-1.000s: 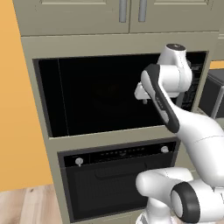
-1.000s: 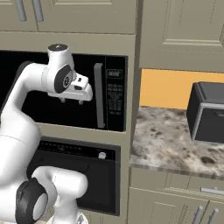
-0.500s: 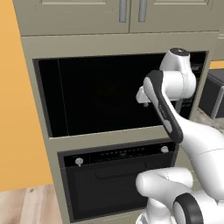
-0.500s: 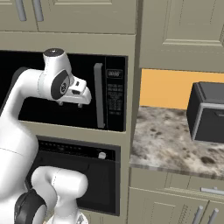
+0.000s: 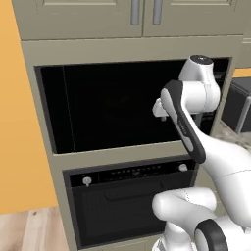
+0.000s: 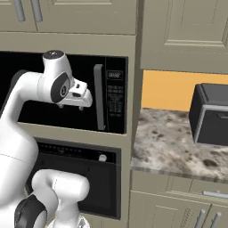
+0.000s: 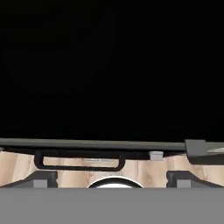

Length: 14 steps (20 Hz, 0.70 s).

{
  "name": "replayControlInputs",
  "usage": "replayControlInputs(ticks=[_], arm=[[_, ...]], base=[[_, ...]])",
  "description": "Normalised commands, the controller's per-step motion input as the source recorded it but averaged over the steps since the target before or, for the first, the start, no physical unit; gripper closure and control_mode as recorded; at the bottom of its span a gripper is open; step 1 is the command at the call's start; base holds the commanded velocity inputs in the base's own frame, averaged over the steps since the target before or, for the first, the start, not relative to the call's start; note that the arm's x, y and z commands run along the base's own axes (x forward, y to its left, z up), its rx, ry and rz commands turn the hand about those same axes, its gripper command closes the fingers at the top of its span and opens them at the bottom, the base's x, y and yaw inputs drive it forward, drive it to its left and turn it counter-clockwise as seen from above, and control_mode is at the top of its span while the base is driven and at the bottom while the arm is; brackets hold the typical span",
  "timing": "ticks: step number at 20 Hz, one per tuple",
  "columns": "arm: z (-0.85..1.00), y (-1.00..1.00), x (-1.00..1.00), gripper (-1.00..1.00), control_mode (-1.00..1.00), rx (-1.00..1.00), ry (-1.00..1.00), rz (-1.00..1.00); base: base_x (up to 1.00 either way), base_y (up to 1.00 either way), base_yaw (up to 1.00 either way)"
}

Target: The microwave is finished heating the chicken drumstick and cucumber. Take the bowl containing the food and place it on the dining counter.

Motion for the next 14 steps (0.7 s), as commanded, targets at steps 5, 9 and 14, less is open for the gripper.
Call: replayControlInputs(ticks=[5,9,14], arm=[[0.00,0.00,0.00,-1.00,1.00,0.00,0.00,0.00],[0.00,0.00,0.00,-1.00,1.00,0.00,0.00,0.00],[0.00,0.00,0.00,-1.00,1.00,0.00,0.00,0.00]], base=[[-0.30,-0.37,0.02],[-0.45,-0.24,0.00],[-0.46,-0.11,0.00]])
